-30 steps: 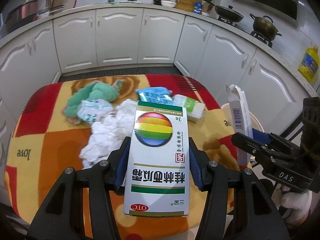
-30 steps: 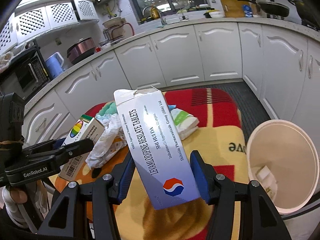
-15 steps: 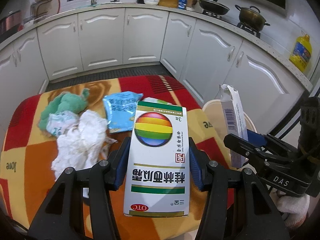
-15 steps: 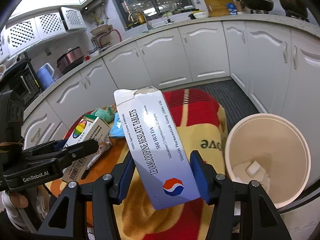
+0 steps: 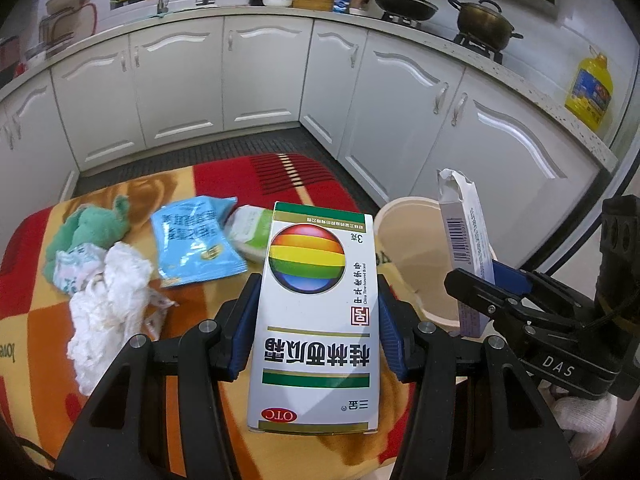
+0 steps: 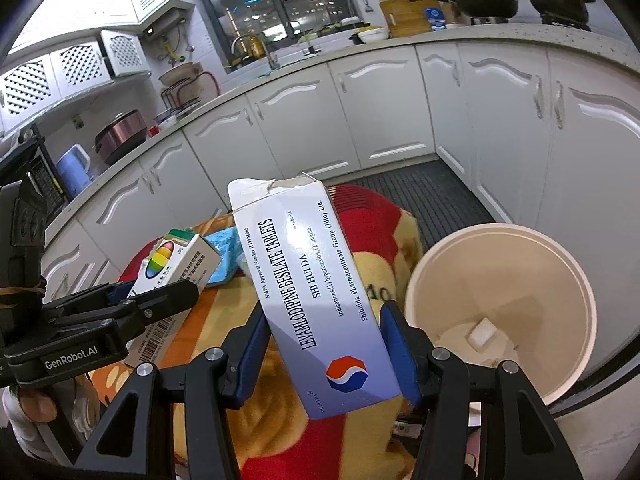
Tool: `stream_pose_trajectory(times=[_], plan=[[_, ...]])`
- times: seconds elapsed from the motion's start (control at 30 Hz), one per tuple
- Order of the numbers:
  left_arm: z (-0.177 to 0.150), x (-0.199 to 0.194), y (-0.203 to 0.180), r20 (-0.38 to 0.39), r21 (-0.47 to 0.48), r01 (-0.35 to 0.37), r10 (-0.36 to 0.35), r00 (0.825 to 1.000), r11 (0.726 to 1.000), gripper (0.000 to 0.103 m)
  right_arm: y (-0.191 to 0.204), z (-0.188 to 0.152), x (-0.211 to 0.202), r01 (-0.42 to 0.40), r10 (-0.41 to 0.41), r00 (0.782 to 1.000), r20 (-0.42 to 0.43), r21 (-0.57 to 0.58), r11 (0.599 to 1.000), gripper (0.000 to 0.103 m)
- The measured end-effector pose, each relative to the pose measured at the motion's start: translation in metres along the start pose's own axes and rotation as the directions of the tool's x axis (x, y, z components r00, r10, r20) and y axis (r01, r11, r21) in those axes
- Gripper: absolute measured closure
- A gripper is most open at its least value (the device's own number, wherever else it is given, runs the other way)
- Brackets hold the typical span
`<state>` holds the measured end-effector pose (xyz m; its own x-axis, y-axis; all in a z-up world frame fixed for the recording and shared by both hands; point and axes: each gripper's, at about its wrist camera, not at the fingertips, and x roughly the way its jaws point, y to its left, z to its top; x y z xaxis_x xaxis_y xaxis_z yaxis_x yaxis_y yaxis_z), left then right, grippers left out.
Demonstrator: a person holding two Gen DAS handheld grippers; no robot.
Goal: Collect trash
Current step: 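Carry both medicine boxes over the cream bin with both tools, then open both tools to drop the medicine boxes into the bin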
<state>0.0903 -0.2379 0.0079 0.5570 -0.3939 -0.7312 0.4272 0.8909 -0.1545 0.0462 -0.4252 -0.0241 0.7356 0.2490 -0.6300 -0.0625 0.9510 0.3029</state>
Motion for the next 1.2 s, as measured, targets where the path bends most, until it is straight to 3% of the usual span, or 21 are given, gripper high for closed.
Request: stream_pose_trajectory(times=[0.87,1.2], plan=[[0.028,0.06,-0.079,-0.057,0.122,0.062,-0.055,0.997,0.991,0.052,-0.084,-0.002,-0.017,0.104,-0.107,0.994,0.007,0.144,0.984,0.051],[0.032,0.092,-0.091,-0.101,0.117,0.077,-0.065,0.993,0.99,0.051,-0.119,-0.006,-0.004,0.155,-0.152,0.988,-0.028,0.193,0.969,0.055]])
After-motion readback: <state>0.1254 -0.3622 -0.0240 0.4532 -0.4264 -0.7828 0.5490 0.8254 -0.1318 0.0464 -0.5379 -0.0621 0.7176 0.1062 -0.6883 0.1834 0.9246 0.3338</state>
